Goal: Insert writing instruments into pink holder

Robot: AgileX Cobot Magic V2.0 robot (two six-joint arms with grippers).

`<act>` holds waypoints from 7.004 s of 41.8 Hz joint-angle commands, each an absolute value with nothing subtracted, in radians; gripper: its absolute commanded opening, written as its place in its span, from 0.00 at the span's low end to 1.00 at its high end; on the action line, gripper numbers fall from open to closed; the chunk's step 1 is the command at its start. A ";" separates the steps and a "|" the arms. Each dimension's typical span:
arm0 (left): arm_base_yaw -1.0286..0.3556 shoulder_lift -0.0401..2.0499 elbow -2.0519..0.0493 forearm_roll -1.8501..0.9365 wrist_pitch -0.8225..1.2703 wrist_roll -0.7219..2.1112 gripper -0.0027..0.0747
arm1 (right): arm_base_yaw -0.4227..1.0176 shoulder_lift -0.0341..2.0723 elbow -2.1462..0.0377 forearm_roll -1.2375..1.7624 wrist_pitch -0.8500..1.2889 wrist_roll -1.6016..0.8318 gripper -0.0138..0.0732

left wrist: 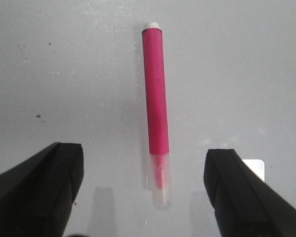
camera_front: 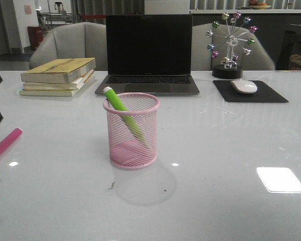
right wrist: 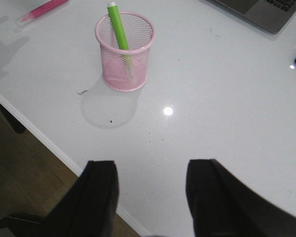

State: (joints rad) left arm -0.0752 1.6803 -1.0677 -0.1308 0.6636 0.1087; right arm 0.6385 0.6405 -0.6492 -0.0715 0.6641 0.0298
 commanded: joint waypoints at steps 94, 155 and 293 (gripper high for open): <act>-0.389 1.216 -0.828 -0.123 -0.012 0.112 0.15 | 0.638 0.636 -0.675 -0.078 0.597 0.025 0.66; -0.739 1.713 -0.767 -0.058 -1.080 -0.030 0.59 | 0.638 0.636 -0.675 -0.078 0.597 0.025 0.66; -0.017 -0.025 0.010 -0.083 0.038 -0.090 0.15 | 0.638 0.636 -0.664 -0.078 0.646 0.025 0.19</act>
